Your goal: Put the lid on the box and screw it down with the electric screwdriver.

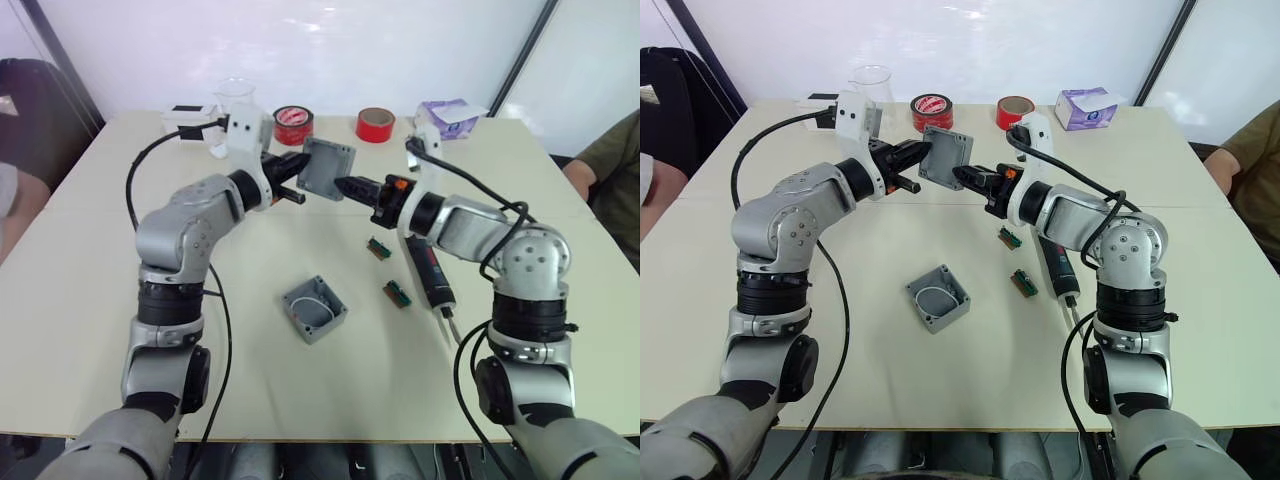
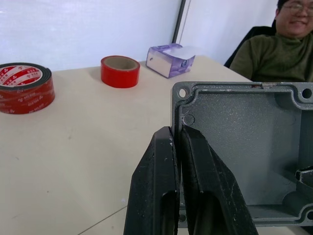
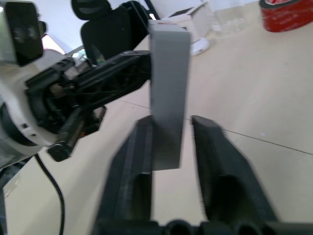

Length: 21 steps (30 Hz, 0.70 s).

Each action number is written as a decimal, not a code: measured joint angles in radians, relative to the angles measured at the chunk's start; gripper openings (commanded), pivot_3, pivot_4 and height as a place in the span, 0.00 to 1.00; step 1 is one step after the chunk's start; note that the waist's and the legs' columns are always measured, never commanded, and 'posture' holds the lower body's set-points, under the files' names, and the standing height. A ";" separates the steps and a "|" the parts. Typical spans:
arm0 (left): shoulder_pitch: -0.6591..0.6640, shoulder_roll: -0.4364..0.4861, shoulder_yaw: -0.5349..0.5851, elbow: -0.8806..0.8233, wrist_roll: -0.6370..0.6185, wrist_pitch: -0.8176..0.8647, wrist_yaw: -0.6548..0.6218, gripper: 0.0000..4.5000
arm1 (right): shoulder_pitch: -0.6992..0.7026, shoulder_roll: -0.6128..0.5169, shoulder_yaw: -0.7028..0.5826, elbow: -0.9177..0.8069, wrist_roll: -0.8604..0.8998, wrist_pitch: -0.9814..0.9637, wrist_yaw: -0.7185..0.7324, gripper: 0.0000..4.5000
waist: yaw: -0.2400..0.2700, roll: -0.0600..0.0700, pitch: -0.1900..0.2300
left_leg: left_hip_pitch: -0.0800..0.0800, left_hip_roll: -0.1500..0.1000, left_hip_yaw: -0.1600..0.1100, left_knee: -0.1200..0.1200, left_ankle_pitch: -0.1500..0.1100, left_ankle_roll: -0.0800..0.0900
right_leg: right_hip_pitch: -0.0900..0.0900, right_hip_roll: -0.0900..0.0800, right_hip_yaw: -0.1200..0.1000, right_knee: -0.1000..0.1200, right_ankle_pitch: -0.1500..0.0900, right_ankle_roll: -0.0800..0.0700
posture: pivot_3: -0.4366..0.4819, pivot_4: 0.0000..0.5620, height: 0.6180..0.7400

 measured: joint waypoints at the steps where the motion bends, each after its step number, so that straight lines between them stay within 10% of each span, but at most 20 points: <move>1: 0.000 0.001 0.000 0.000 0.000 0.000 0.000 0.00 | 0.000 0.002 0.000 0.000 -0.001 0.000 0.000 0.03 | 0.000 0.000 0.000 | 0.000 0.000 0.000 0.000 0.000 0.000 | 0.000 0.000 0.000 0.000 0.000 0.000 | 0.48 0.27 1.00; 6: 0.000 0.006 0.001 -0.010 -0.015 0.004 -0.006 0.26 | 0.007 0.007 0.000 -0.019 -0.004 0.000 0.003 0.03 | 0.001 0.000 0.000 | 0.000 0.000 0.000 0.000 0.000 0.000 | 0.000 0.000 0.000 0.000 0.000 0.000 | 0.48 0.27 1.00; 14: 0.033 0.056 0.033 -0.033 -0.099 0.057 -0.066 0.99 | 0.056 0.002 0.037 -0.093 -0.073 -0.043 0.052 0.03 | -0.003 0.001 0.000 | 0.000 0.000 -0.001 -0.001 0.000 0.000 | -0.001 0.000 0.000 0.000 0.000 0.000 | 0.48 0.27 1.00; 17: 0.025 0.111 0.081 -0.040 -0.184 0.122 -0.113 0.99 | 0.117 -0.118 0.161 -0.192 -0.245 -0.168 0.131 0.03 | 0.000 0.002 0.001 | -0.001 0.000 -0.001 -0.001 0.000 0.000 | -0.001 0.000 0.000 -0.001 -0.001 0.000 | 0.48 0.27 1.00; 21: -0.006 0.304 0.177 0.010 -0.260 0.202 -0.204 0.73 | 0.370 -0.445 0.416 -0.389 -0.694 -0.480 0.280 0.03 | -0.002 0.001 0.002 | 0.000 -0.001 -0.001 -0.002 -0.001 0.001 | -0.001 -0.001 0.000 -0.003 -0.002 0.003 | 0.48 0.27 1.00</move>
